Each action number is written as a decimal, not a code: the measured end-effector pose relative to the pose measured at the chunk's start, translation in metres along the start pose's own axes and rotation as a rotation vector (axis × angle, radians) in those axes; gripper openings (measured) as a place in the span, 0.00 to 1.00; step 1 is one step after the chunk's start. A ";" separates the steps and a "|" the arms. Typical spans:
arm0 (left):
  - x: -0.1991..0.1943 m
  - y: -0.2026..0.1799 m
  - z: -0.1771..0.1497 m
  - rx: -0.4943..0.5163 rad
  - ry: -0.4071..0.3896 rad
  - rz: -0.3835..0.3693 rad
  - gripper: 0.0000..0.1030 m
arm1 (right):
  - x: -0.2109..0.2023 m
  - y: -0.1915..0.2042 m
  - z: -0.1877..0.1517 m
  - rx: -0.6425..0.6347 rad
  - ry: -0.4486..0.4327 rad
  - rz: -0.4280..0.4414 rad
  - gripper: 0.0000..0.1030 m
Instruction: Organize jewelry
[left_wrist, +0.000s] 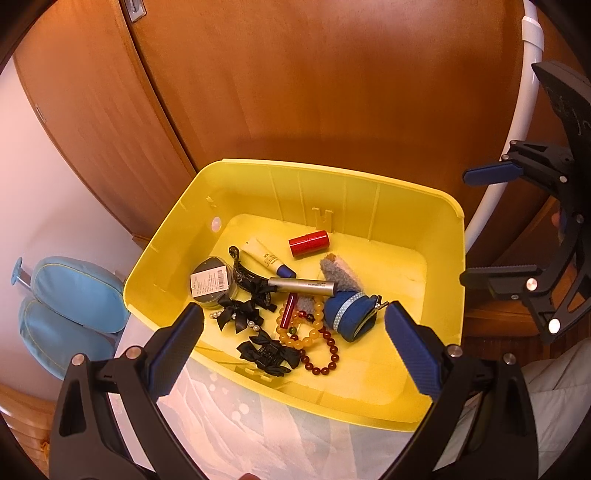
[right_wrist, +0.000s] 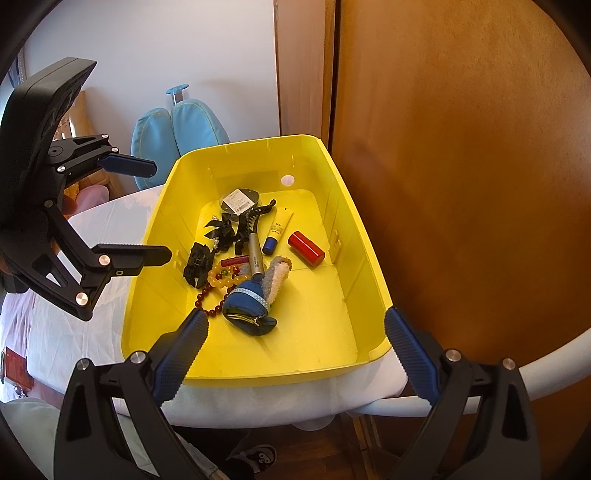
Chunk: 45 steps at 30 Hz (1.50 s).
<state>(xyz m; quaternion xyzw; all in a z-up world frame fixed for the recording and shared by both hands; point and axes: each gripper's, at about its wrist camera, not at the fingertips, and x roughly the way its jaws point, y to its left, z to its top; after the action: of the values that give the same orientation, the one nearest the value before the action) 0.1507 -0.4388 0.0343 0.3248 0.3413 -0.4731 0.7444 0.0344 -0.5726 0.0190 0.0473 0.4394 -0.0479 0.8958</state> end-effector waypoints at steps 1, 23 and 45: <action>0.001 0.000 0.000 0.000 0.001 0.000 0.93 | 0.000 0.000 0.000 0.002 0.000 0.002 0.94; 0.006 0.005 0.001 -0.005 0.008 0.000 0.93 | 0.005 -0.008 0.002 0.014 0.008 0.020 0.94; 0.006 0.006 -0.003 -0.007 0.006 0.000 0.93 | 0.006 -0.008 0.003 0.013 0.005 0.022 0.94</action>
<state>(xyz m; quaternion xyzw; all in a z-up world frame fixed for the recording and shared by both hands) 0.1576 -0.4368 0.0287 0.3238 0.3453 -0.4708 0.7445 0.0394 -0.5813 0.0155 0.0582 0.4407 -0.0410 0.8949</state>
